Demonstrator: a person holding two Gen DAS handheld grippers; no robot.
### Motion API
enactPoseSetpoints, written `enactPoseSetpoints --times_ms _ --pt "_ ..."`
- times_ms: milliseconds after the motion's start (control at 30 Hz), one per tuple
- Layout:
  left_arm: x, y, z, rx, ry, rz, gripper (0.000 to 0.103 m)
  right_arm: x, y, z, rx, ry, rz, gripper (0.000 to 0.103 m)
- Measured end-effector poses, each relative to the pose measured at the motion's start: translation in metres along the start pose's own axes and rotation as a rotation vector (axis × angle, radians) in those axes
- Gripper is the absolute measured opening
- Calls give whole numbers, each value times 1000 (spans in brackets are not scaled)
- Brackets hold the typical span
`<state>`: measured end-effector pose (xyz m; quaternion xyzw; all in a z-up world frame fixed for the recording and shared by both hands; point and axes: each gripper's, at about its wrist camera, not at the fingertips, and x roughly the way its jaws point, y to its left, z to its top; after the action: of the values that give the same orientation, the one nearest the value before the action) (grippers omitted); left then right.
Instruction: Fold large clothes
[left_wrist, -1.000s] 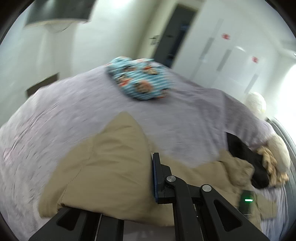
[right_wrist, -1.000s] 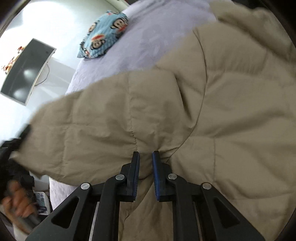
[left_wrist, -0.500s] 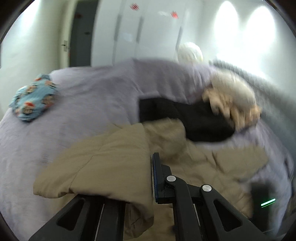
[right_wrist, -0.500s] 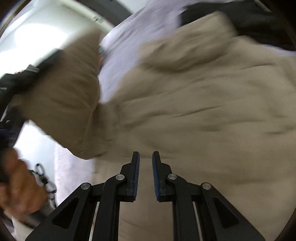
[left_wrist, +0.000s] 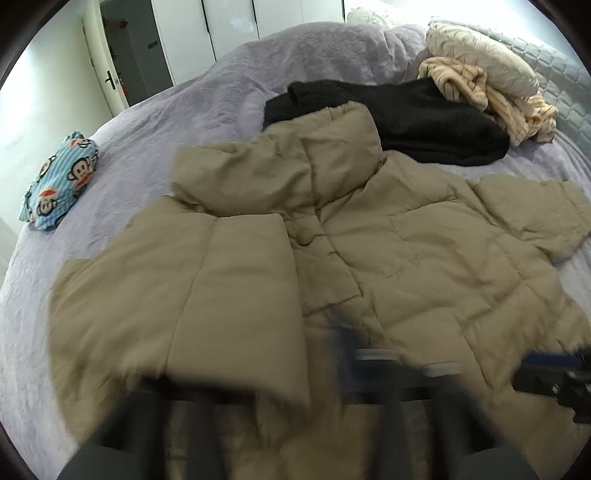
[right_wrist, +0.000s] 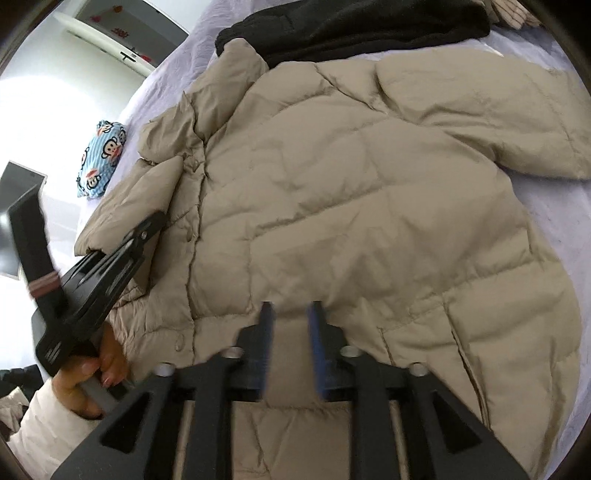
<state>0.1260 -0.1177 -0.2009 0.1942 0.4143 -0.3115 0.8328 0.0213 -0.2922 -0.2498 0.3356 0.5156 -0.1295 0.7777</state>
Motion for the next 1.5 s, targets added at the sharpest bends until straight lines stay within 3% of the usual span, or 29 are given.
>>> enactPoseSetpoints --times_ms 67,233,300,467,533,600,700,800,900,967,1033,1067,1100,1133,1167,1233,1333,1433,1500 --pt "-24 16 -4 -21 -67 7 84 -6 9 -3 -31 -15 -18 75" --pt "-57 75 -28 -107 -109 151 84 -21 51 -2 -188 -51 -35 75" --pt "-57 111 -45 -193 -79 250 84 -17 77 0 -266 -60 -35 75" --pt "-32 190 -79 -449 32 276 84 1 153 -9 -525 -87 -42 79" --pt "-20 202 -86 -472 52 293 84 15 186 -21 -656 -103 -96 79" --pt "-11 208 -92 -478 67 307 84 45 219 -33 -814 -117 -216 79" --pt "0 211 -98 -472 76 298 84 77 238 -35 -923 -165 -326 79" --pt "3 213 -96 -448 88 274 84 77 223 3 -762 -218 -358 79" --pt "-12 225 -84 -451 67 210 84 54 157 56 -328 -194 -211 79" --pt "-19 242 -72 -485 28 133 84 47 126 68 -193 -182 -128 76" --pt "-12 259 -60 -539 33 52 84 45 106 74 -149 -156 -49 43" --pt "1 269 -52 -568 70 -21 84 48 101 76 -137 -133 -20 19" --pt "17 276 -46 -589 115 -89 84 53 94 78 -108 -96 15 13" --pt "32 282 -42 -612 143 -118 80 57 89 79 -83 -79 37 12" --pt "43 283 -40 -629 160 -144 59 61 81 81 -46 -67 65 10" --pt "54 279 -38 -673 182 -231 26 65 69 78 18 -56 97 9" --pt "38 259 -27 -590 114 -152 18 65 60 68 74 -51 118 8" --pt "47 255 -33 -513 138 -33 18 73 55 57 105 -30 131 8" --pt "55 262 -40 -523 155 -10 18 82 57 52 97 -29 133 8"
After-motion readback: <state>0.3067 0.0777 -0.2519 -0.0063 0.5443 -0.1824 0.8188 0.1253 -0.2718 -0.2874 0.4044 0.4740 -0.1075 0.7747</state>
